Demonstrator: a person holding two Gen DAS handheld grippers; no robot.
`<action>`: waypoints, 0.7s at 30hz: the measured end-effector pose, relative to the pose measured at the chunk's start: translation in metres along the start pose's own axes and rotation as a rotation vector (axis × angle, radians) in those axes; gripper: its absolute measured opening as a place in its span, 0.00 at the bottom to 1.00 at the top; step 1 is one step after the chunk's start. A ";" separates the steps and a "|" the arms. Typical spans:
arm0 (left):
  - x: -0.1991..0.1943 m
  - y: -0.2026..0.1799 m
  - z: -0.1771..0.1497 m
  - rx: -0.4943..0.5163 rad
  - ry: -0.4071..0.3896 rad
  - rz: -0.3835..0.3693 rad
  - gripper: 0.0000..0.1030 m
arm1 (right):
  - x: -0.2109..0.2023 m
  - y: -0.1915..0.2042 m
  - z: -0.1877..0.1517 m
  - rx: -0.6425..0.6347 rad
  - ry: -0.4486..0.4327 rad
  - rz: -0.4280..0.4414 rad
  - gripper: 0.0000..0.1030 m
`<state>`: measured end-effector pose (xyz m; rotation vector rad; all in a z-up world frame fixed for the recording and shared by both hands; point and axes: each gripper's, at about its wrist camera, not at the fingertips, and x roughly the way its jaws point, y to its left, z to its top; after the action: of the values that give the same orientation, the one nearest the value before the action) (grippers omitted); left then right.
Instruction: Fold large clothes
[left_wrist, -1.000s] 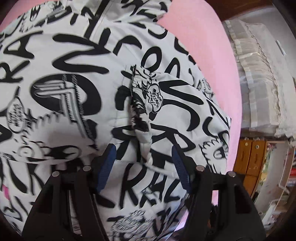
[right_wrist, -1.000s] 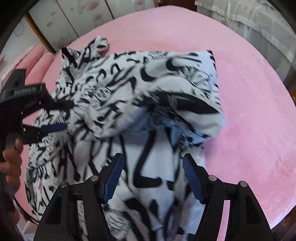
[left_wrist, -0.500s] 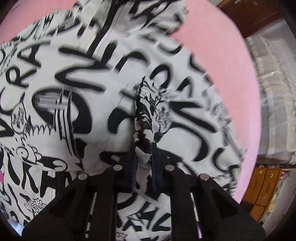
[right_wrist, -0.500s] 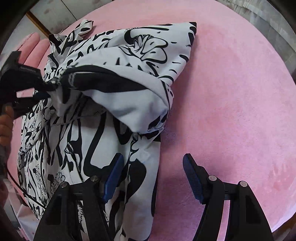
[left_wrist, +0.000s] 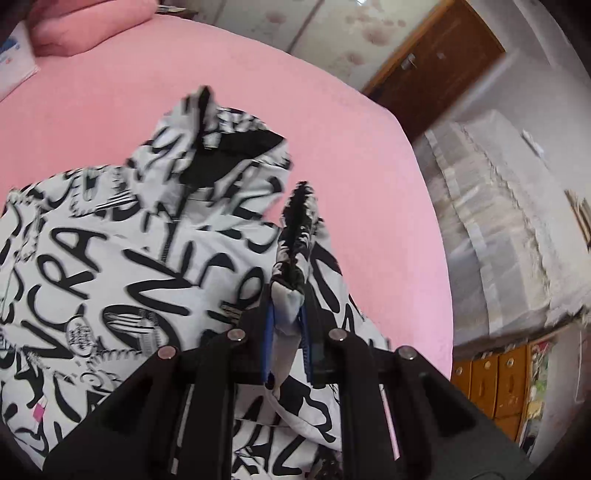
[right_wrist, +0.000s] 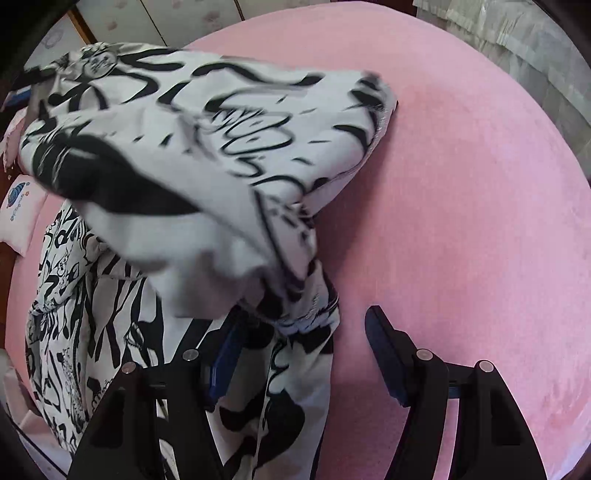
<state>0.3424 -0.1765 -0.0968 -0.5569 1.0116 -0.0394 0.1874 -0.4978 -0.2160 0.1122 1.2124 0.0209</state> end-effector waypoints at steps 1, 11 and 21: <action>-0.006 0.013 0.004 -0.015 -0.015 0.016 0.09 | 0.001 -0.002 0.001 -0.005 -0.007 -0.003 0.66; -0.011 0.150 0.005 -0.134 0.034 0.302 0.10 | -0.010 0.015 0.000 -0.222 -0.130 0.026 0.43; 0.032 0.200 -0.072 -0.128 0.161 0.465 0.10 | 0.022 -0.017 -0.003 0.036 0.059 0.117 0.13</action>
<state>0.2577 -0.0441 -0.2429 -0.4274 1.2870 0.4010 0.1912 -0.5126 -0.2388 0.2150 1.2642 0.1050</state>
